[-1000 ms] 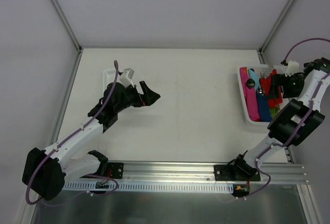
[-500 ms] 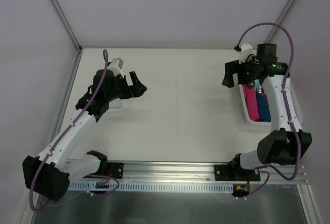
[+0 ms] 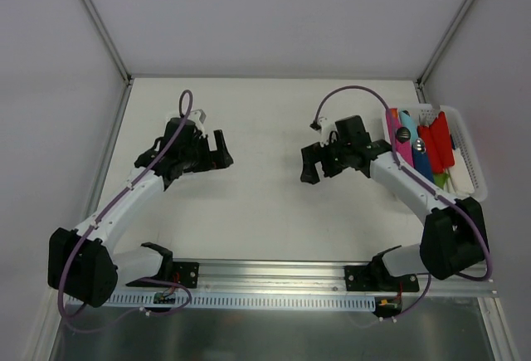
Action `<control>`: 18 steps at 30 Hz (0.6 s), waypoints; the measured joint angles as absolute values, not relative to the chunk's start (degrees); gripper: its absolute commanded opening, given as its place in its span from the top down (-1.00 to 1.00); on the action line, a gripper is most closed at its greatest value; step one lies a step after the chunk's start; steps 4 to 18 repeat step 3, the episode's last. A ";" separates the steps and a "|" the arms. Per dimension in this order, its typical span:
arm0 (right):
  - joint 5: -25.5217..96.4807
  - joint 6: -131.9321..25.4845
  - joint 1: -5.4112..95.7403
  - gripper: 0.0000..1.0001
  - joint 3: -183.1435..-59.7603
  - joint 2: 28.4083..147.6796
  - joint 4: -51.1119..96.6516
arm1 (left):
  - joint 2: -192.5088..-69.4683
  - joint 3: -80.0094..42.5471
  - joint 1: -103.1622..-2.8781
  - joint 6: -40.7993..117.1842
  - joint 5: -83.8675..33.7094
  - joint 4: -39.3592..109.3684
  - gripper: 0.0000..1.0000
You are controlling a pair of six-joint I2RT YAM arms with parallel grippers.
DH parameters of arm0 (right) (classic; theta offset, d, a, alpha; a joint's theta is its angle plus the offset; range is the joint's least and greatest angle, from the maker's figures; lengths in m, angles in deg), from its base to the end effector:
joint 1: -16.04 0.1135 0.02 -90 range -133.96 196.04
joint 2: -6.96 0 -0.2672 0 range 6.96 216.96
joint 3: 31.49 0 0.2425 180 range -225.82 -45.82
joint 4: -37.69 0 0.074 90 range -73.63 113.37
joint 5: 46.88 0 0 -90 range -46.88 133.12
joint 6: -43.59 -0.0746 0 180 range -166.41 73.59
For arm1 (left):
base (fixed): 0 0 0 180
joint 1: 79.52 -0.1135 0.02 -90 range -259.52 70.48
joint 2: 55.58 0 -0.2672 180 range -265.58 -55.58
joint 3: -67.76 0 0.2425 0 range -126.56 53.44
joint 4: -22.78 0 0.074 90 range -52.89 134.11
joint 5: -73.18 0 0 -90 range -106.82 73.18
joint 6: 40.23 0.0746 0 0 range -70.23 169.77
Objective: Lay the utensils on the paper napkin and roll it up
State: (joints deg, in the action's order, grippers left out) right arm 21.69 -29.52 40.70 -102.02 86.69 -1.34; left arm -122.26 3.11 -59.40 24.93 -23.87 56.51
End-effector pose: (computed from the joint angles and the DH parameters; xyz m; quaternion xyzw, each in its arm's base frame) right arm 0.2679 0.1530 0.2307 -0.3876 0.8348 0.1970 0.3377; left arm 0.2567 -0.1038 0.2638 -0.0086 0.8888 -0.2245 0.3995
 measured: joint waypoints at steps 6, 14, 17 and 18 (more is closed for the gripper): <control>22.35 -30.01 40.59 -0.98 -101.74 86.40 0.86 | -122.43 4.10 -59.40 24.93 -23.71 56.92 -0.97; 22.35 -30.01 40.59 -0.98 -101.74 86.40 0.86 | -122.43 4.10 -59.40 24.93 -23.71 56.92 -0.97; 22.35 -30.01 40.59 -0.98 -101.74 86.40 0.86 | -122.43 4.10 -59.40 24.93 -23.71 56.92 -0.97; 22.35 -30.01 40.59 -0.98 -101.74 86.40 0.86 | -122.43 4.10 -59.40 24.93 -23.71 56.92 -0.97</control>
